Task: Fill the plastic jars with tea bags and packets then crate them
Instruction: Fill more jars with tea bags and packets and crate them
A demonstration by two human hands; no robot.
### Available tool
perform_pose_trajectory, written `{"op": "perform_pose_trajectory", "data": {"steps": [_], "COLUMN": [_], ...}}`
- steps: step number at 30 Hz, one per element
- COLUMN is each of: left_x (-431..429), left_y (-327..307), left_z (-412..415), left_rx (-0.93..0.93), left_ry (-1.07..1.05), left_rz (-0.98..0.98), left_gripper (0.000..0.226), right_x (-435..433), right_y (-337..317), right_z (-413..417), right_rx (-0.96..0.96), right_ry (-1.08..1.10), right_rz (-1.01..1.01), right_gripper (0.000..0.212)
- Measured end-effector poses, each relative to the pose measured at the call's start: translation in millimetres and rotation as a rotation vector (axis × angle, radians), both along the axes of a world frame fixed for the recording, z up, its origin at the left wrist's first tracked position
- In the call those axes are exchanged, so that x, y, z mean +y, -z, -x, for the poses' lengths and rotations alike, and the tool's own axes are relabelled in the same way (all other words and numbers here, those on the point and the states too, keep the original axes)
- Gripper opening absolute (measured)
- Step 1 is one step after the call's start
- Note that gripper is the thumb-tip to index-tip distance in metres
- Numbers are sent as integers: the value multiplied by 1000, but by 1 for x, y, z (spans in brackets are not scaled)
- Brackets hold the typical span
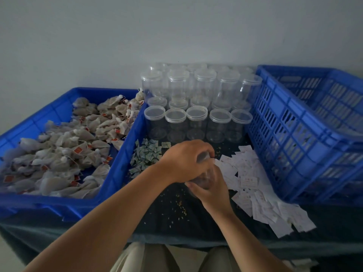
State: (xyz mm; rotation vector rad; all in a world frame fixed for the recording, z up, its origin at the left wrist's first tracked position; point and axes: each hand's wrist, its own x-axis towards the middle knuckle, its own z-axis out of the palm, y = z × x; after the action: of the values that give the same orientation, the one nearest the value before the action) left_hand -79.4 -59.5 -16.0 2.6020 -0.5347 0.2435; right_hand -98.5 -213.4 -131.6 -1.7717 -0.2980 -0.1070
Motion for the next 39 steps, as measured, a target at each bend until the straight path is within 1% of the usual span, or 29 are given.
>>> {"op": "perform_pose_trajectory", "data": {"steps": [2, 3, 4, 5, 6, 7, 8, 9, 10, 11, 12, 13, 15, 17, 18, 19, 21, 22, 23, 24, 25, 28, 30, 32, 34, 36, 37, 38, 39], "left_x": [-4, -5, -5, -6, -7, -8, -7, -5, -3, 0, 5, 11, 23, 27, 26, 23, 16, 11, 7, 2, -1, 4, 12, 16, 18, 26, 34, 44, 55], "left_y": [8, 11, 13, 13, 9, 0, -10, -19, -30, -38, -46, -50, -49, -42, -38, -35, -26, -22, -19, -15, -10, -8, -13, -18, -23, -22, -21, -19, -18], "left_z": [4, 5, 4, 3, 3, 5, 7, 7, 10, 13, 15, 17, 14, 13, 12, 11, 12, 12, 13, 13, 12, 13, 11, 8, 4, 0, 0, -1, -2], "left_rx": [11, 32, 67, 81, 139, 221, 341, 463, 594, 741, 851, 912, 921, 809, 703, 573, 267, 168, 116, 109, 126, 263, 382, 539, 699, 884, 967, 1031, 1079], "left_ry": [-162, -252, -307, -293, -265, -248, -264, -306, -319, -313, -314, -299, -308, -366, -363, -300, -88, -31, -47, -108, -173, -255, -266, -292, -361, -439, -438, -403, -365], "left_rz": [76, 81, -15, -183, -354, -430, -404, -300, -232, -202, -186, -190, -279, -348, -354, -329, -220, -196, -201, -226, -250, -318, -363, -347, -271, -136, -65, 17, 147], "left_gripper": [31, 36, 35, 34, 51, 71, 93, 120, 141, 153, 159, 158, 141, 136, 133, 117, 65, 45, 38, 39, 46, 86, 98, 108, 115, 106, 101, 102, 102], "right_x": [1, 2, 2, 3, 3, 2, 2, 1, 1, 0, 0, 0, 2, 4, 4, 4, 3, 3, 2, 2, 2, 2, 2, 2, 3, 4, 4, 5, 4], "right_y": [0, 0, 0, 1, 1, 2, 2, 3, 3, 4, 3, 4, 3, 1, 0, 0, 0, 0, 0, 0, 0, 1, 1, -1, -2, 0, 1, 1, 0], "right_z": [2, 2, 2, 1, 1, 1, 2, 2, 3, 4, 4, 3, 2, 3, 4, 3, 4, 4, 4, 5, 6, 6, 7, 8, 8, 7, 7, 8, 8], "right_rx": [-95, -143, -168, -173, -174, -181, -194, -205, -205, -195, -186, -190, -214, -209, -205, -196, -168, -162, -167, -174, -178, -173, -185, -211, -270, -353, -385, -399, -382], "right_ry": [100, 141, 161, 164, 157, 143, 126, 114, 110, 114, 119, 118, 89, 66, 69, 77, 82, 88, 101, 116, 133, 159, 175, 183, 168, 157, 153, 152, 164], "right_rz": [88, 145, 189, 212, 220, 216, 208, 198, 183, 166, 155, 158, 202, 231, 229, 223, 209, 207, 212, 221, 225, 238, 292, 338, 370, 406, 420, 417, 377], "right_gripper": [72, 77, 81, 85, 86, 86, 84, 84, 84, 86, 88, 87, 85, 85, 85, 84, 81, 79, 77, 76, 75, 77, 86, 92, 89, 88, 88, 87, 85]}}
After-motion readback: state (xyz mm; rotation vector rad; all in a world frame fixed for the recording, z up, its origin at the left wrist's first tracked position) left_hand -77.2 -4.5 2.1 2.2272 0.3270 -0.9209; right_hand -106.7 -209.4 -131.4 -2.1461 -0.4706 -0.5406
